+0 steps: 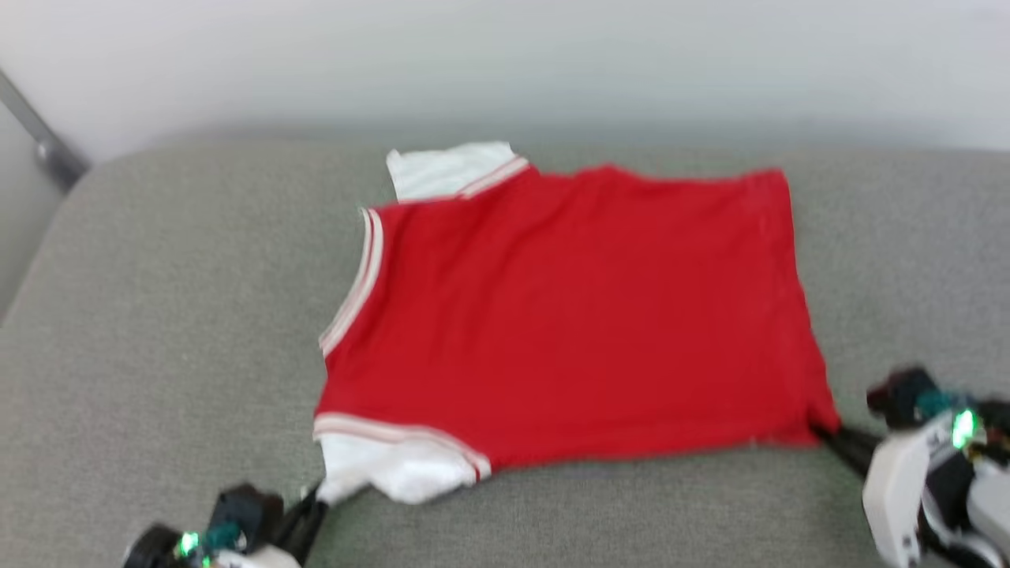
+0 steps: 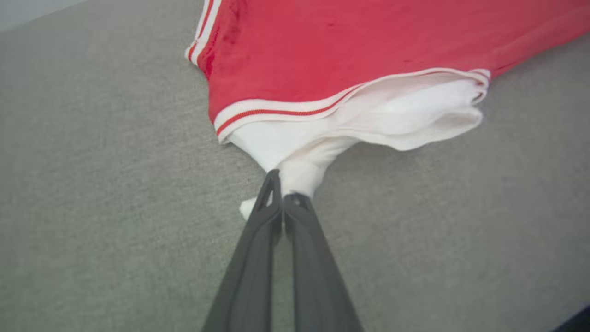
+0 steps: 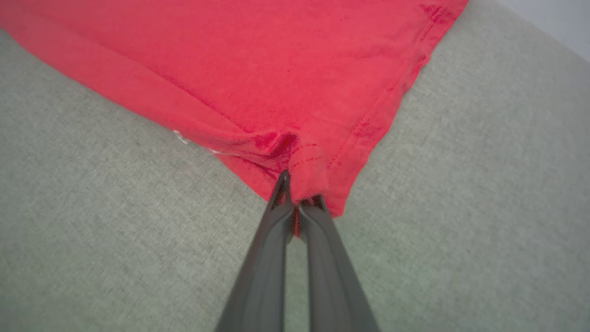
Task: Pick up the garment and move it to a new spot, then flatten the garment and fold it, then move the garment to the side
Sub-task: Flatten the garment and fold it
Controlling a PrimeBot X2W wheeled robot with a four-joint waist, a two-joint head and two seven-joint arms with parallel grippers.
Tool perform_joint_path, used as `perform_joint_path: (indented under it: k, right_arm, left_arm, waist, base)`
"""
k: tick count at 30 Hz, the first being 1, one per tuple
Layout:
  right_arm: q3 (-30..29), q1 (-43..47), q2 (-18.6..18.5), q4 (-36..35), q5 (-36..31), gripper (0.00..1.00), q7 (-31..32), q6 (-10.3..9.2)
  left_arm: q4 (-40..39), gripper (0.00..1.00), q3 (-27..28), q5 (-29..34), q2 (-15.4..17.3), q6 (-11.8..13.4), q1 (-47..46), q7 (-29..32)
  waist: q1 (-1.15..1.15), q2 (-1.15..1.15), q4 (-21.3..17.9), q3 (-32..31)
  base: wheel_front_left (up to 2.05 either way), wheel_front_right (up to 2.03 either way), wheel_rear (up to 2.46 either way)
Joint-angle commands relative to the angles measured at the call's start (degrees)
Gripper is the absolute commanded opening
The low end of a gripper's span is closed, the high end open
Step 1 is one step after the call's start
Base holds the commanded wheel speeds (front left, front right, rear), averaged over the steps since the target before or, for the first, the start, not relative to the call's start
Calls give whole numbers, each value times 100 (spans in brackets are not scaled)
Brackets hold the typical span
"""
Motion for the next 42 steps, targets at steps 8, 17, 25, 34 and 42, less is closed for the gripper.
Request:
perform_joint_path:
  k: [8, 17, 25, 34, 42]
  right_arm:
    - [-493, 1522, -447, -711, 203, 0, 303, -6]
    - [-1338, 2738, -475, -1131, -4, 0, 672, -6]
    - [-2126, 3248, -250, -1429, -372, 0, 1006, -6]
    - [-3031, 3184, -35, -1901, -819, 0, 1318, -5]
    - [-3623, 2845, 206, -2214, -1110, 0, 1604, -5]
  left_arm:
    - [-557, 0, -140, -440, 220, 372, 1267, 136]
    - [-1017, 0, -385, -624, 255, 574, 1907, 375]
    - [-1133, 0, -434, -550, 320, 591, 1754, 503]
    - [-1126, 0, -315, -130, 355, 417, 807, 620]
    - [-640, 0, -279, 213, 116, 47, -399, 783]
  waist:
    - [2, 0, -85, -784]
    - [2, 0, -83, -915]
    - [2, 0, -32, -915]
    - [2, 0, -59, -800]
    - [2, 0, -174, -443]
  base:
    - [0, 0, 0]
    - [0, 0, 0]
    - [0, 0, 0]
    - [0, 0, 0]
    - [0, 0, 0]
